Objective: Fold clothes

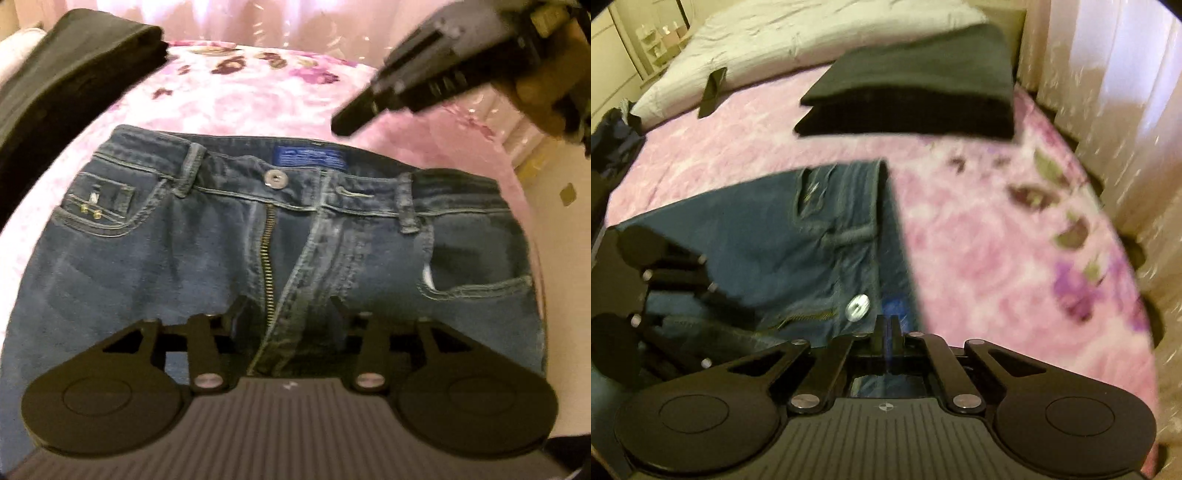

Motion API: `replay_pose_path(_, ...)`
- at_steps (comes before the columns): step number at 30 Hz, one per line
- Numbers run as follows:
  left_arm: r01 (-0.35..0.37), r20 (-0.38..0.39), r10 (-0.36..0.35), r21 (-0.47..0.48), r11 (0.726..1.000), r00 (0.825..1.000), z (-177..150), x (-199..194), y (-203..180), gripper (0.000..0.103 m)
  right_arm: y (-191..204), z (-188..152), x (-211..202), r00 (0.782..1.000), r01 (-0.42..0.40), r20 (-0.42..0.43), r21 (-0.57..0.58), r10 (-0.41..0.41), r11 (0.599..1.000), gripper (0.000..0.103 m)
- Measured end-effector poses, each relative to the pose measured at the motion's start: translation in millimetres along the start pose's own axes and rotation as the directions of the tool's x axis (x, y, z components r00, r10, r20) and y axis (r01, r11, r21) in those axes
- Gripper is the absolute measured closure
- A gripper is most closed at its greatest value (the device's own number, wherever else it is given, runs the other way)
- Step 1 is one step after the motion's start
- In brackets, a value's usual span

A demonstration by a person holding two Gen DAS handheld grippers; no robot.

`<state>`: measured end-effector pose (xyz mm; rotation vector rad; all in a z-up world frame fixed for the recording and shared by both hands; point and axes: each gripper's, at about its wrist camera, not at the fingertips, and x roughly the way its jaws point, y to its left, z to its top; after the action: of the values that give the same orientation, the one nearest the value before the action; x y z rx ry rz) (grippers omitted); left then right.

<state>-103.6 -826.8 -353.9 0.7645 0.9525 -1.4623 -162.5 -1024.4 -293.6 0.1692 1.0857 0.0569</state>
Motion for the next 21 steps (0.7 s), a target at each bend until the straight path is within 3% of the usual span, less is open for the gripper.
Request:
replay_pose_path(1,0.014,-0.005,-0.014,0.012,1.000,1.000,-1,1,-2,0.063,2,-7,1,1.000,-0.013,-0.011,0.006,0.013,1.000,0.082)
replay_pose_path(2,0.018,-0.009,-0.018,0.024,1.000,1.000,-2,3,-4,0.063,3,-14,0,1.000,-0.017,-0.020,0.011,0.017,1.000,0.046)
replay_pose_path(3,0.017,-0.013,-0.016,0.036,0.999,1.000,-3,4,-6,0.063,5,-21,-1,1.000,-0.016,-0.027,0.015,0.017,1.000,0.035)
replay_pose_path(7,-0.002,-0.009,0.002,0.064,0.998,1.000,-5,2,-9,0.067,7,-45,5,0.995,-0.037,-0.091,0.055,0.042,0.998,0.038)
replay_pose_path(8,-0.008,-0.006,0.009,0.068,0.998,1.000,-5,0,-10,0.077,6,-50,8,0.993,-0.040,-0.105,0.069,0.047,0.997,0.050)
replay_pose_path(10,-0.021,0.001,0.021,0.075,0.997,1.000,-5,-4,-10,0.092,4,-56,8,0.991,-0.039,-0.124,0.099,0.051,0.994,0.091)
replay_pose_path(11,-0.027,0.004,0.027,0.079,0.997,1.000,-6,-6,-10,0.095,3,-55,5,0.991,-0.032,-0.123,0.115,0.046,0.993,0.100)
replay_pose_path(16,-0.082,0.085,0.079,0.032,0.996,0.993,-9,-27,-1,0.095,17,-30,-34,1.000,-0.008,0.008,0.034,0.007,0.999,0.100)
replay_pose_path(21,-0.104,0.007,0.105,-0.065,0.992,0.994,-10,9,13,0.087,9,-27,14,0.999,-0.009,-0.037,0.037,0.010,0.999,0.100)
